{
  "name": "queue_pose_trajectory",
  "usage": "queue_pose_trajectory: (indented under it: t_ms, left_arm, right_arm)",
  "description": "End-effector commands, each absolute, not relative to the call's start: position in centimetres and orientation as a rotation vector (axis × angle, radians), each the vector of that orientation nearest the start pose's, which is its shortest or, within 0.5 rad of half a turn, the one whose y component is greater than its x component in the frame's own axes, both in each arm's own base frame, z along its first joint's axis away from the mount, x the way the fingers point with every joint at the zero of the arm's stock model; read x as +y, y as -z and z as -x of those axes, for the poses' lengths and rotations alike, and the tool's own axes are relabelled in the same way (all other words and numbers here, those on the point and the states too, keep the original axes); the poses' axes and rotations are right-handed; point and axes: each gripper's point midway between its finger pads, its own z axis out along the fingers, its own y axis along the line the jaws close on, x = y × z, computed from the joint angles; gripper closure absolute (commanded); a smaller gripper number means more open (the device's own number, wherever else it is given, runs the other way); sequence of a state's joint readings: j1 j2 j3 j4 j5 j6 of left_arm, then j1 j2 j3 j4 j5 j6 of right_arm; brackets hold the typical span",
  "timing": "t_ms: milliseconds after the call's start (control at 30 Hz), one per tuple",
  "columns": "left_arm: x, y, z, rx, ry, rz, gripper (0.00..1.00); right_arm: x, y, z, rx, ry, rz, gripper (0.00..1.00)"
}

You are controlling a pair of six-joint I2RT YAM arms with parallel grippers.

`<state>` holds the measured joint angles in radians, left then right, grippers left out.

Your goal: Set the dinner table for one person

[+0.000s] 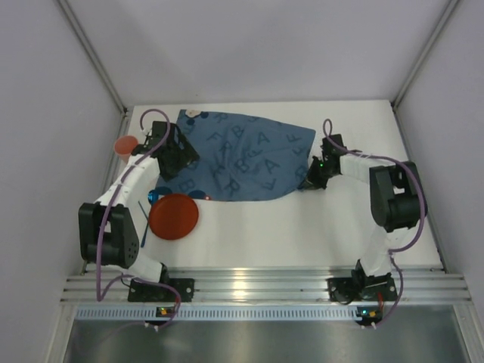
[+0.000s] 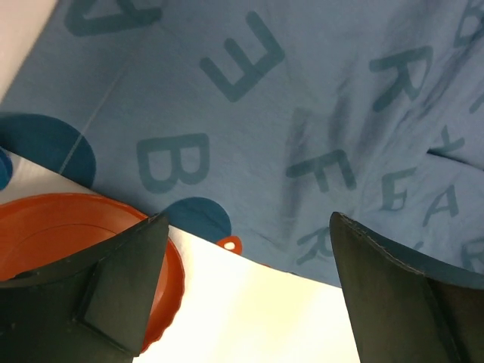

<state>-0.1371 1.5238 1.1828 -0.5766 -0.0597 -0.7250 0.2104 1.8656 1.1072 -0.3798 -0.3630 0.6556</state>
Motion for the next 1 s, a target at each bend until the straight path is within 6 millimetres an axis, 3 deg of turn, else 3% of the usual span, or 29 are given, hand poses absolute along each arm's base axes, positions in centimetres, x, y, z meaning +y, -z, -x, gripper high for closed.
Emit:
queue_pose_trajectory:
  t_ms: [0, 100, 267, 467, 600, 767, 867, 967]
  left_arm:
    - [-6.6, -14.4, -39.7, 2.361, 0.308, 0.728, 0.08]
    - [-7.0, -13.9, -39.8, 2.384, 0.324, 0.725, 0.09]
    - [-8.0, -12.4, -39.4, 2.425, 0.388, 0.764, 0.12]
    - [-8.4, -12.3, -39.1, 2.418, 0.418, 0.768, 0.12]
    - [-8.4, -12.7, -38.8, 2.415, 0.422, 0.769, 0.13]
    - [-8.3, -13.1, -37.7, 2.412, 0.42, 0.768, 0.13]
    - [-7.8, -13.4, -36.8, 2.422, 0.388, 0.767, 0.13]
    - [-7.4, -13.9, -35.9, 2.422, 0.366, 0.774, 0.14]
  right_arm:
    - [11.2, -2.4, -34.3, 2.769, -0.553, -0.588, 1.0]
    - [7.3, -3.7, -33.1, 2.763, -0.44, -0.608, 1.0]
    - [3.9, -3.7, -31.1, 2.774, -0.34, -0.633, 1.0]
    - [6.3, -1.7, -27.6, 2.867, -0.492, -0.612, 1.0]
    - [6.5, -0.5, -26.0, 2.912, -0.487, -0.596, 1.0]
    - [6.5, -1.3, -27.4, 2.877, -0.493, -0.592, 1.0]
    - [5.5, -1.7, -28.7, 2.872, -0.404, -0.625, 0.99]
    - [5.3, -1.7, -29.6, 2.883, -0.375, -0.636, 0.91]
